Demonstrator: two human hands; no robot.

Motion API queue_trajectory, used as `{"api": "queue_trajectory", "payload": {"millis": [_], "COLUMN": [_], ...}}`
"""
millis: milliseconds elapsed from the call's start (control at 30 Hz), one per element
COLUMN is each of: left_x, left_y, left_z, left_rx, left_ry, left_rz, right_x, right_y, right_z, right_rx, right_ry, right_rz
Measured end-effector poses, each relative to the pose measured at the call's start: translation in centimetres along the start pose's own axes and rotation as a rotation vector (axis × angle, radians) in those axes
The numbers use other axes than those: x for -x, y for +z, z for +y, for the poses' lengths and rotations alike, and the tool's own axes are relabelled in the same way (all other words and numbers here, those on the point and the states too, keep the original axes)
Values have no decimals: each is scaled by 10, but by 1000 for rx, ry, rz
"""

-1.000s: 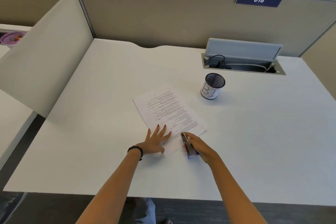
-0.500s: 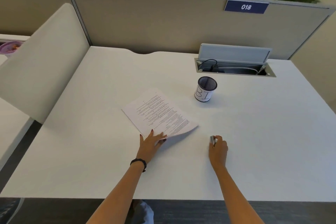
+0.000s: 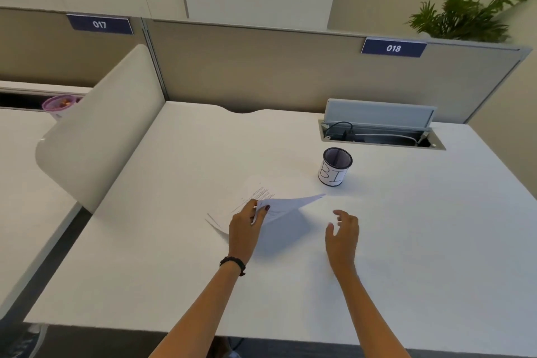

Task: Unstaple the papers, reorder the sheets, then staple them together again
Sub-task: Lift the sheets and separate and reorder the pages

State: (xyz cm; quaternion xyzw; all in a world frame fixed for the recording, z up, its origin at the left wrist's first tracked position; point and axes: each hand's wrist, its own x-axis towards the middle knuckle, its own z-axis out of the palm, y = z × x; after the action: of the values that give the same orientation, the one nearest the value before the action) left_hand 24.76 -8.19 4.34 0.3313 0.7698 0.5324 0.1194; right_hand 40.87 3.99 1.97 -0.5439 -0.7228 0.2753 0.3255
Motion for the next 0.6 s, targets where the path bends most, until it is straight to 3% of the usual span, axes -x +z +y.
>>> {"api": "queue_trajectory", "payload": {"millis": [67, 167, 400, 600], "left_x": [-1, 1, -5, -4], "left_y": [-2, -3, -10, -16], "left_z": [13, 35, 70, 78], "left_rx": [44, 126, 271, 282], "left_ry": [45, 87, -2, 33], "left_rz": [20, 38, 176, 198], "right_x": [1, 10, 18, 23], "right_y": [-4, -6, 1, -2], "right_z": [-46, -100, -142, -159], "right_rx": [-246, -437, -525, -538], "right_ry": [-128, -260, -354, -338], "right_rz": [-9, -176, -198, -130]}}
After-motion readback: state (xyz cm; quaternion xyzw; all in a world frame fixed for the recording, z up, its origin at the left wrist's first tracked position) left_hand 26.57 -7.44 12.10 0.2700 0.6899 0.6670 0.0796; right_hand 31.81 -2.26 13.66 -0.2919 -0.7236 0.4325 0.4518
